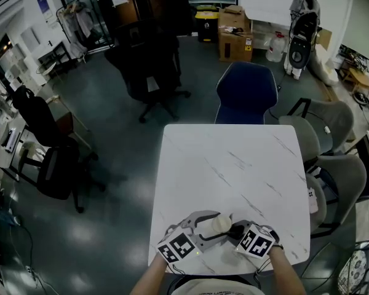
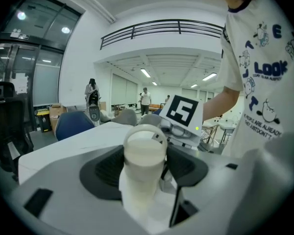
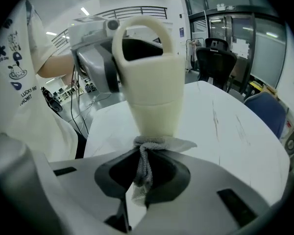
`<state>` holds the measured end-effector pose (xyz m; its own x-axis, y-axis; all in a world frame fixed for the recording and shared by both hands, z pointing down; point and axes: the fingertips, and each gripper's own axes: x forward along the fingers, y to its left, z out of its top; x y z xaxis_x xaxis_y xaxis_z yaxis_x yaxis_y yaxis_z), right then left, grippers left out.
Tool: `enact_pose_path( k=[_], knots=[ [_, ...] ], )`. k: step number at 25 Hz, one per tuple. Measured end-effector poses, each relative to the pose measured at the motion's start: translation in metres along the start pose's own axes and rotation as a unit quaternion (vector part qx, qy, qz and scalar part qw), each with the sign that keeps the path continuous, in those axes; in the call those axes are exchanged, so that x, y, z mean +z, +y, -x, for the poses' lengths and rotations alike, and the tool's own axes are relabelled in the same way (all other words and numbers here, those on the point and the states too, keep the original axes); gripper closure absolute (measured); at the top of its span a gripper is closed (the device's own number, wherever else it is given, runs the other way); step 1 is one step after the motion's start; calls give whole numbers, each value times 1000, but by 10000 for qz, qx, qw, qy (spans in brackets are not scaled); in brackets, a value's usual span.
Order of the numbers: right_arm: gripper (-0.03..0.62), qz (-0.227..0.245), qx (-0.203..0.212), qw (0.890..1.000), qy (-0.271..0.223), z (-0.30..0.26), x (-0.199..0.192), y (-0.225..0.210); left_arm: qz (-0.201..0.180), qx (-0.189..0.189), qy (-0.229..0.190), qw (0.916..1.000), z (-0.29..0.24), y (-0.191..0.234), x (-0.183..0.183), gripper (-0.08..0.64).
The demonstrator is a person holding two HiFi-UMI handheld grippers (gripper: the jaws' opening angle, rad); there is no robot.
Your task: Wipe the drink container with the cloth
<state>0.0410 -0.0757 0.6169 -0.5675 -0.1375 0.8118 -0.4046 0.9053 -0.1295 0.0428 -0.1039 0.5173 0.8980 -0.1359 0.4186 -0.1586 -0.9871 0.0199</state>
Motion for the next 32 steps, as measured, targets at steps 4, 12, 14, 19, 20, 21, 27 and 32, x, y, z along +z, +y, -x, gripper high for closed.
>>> enact_pose_path(
  k=[4,12,14,19,20,21,27,32],
  knots=[
    [546,176,-4,9998,-26,16,9,-4,-149,-371,100,9992,0,-1,0,282],
    [545,652,-141,9977,-67,39,20,-14,-364,-1047,330,9933,-1,-5,-1,282],
    [546,785,-103,9968,-65,44,22,-14,-402,-1199,362,9913,-1,-6,-1,282],
    [546,1040,67,9944,-158,53,30,-15,-496,-1549,459,9856,0,-6,-2,282],
    [545,1094,94,9938,-167,55,31,-16,-492,-1586,461,9850,0,-6,-2,282],
    [546,1149,110,9932,-162,55,31,-16,-477,-1610,452,9848,-1,-5,-2,282],
    [545,1324,215,9910,32,49,26,-20,-451,-1633,351,9849,-3,-7,-1,282],
    [546,1291,238,9911,226,34,14,-18,-429,-1586,234,9861,-3,-8,-2,282]
  ],
)
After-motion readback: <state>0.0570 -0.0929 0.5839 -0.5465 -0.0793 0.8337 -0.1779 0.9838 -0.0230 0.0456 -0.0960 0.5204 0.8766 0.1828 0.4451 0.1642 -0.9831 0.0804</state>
